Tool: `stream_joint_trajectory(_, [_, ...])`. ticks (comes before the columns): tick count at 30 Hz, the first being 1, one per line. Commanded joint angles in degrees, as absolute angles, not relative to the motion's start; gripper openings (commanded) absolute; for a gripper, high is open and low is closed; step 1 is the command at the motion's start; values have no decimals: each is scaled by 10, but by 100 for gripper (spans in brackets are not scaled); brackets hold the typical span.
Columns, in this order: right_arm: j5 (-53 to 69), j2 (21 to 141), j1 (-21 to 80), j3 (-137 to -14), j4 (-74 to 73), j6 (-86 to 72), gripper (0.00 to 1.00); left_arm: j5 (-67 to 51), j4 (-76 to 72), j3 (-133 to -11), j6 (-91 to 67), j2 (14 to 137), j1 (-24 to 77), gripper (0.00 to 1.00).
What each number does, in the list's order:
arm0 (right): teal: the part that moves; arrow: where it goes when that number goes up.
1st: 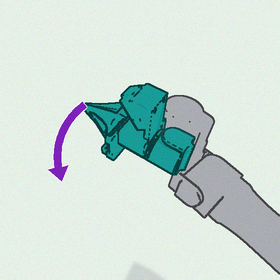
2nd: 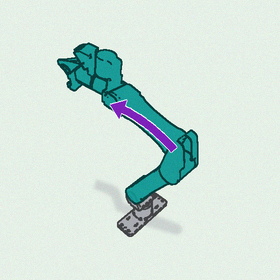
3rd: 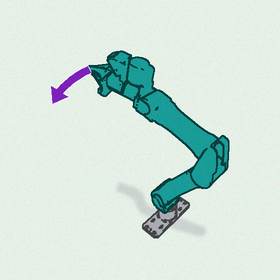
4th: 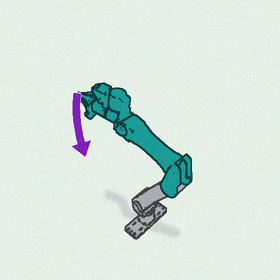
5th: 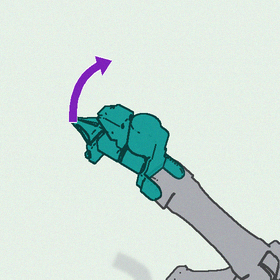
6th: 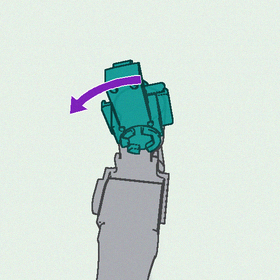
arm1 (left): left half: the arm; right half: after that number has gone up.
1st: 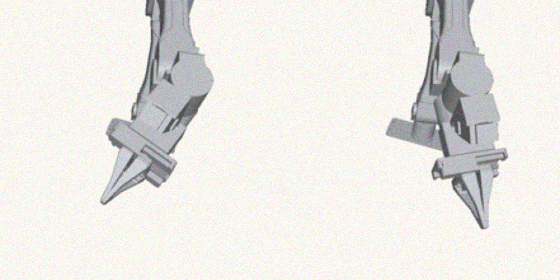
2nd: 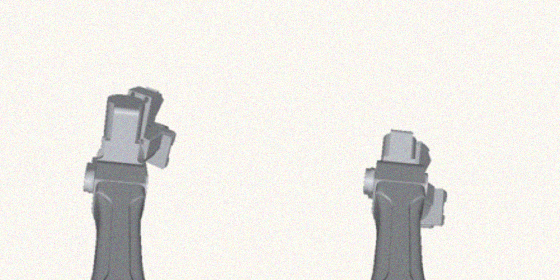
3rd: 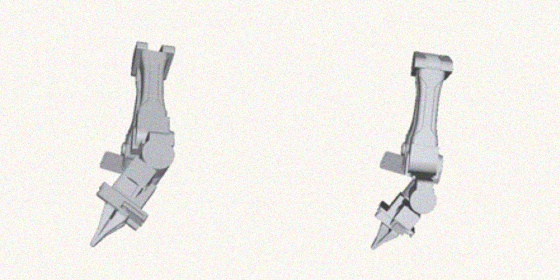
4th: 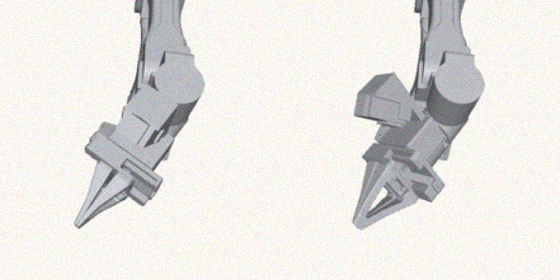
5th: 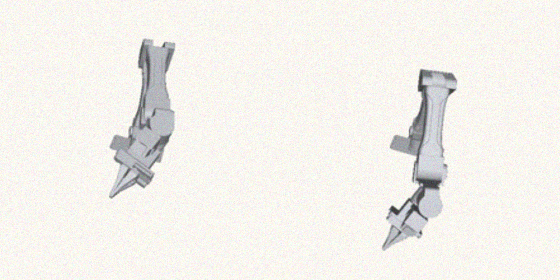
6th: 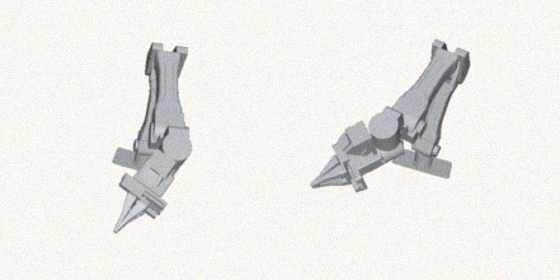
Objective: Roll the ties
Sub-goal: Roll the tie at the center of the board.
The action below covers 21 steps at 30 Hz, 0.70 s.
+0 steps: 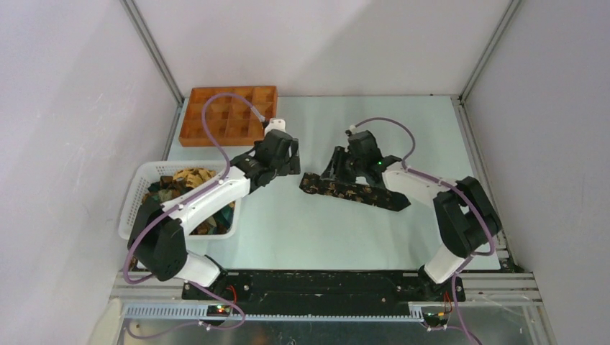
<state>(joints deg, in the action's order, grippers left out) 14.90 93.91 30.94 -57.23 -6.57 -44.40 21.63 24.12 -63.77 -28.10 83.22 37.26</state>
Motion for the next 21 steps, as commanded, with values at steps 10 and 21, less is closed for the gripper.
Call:
stream_joint_trajectory(10, [173, 1039, 343, -662, -42, -471, 44, 155, 183, -594, -320, 820, 356, 80])
stream_joint_trajectory(21, [150, 1070, 341, -664, -58, -467, 28, 139, 172, -587, -323, 833, 349, 80])
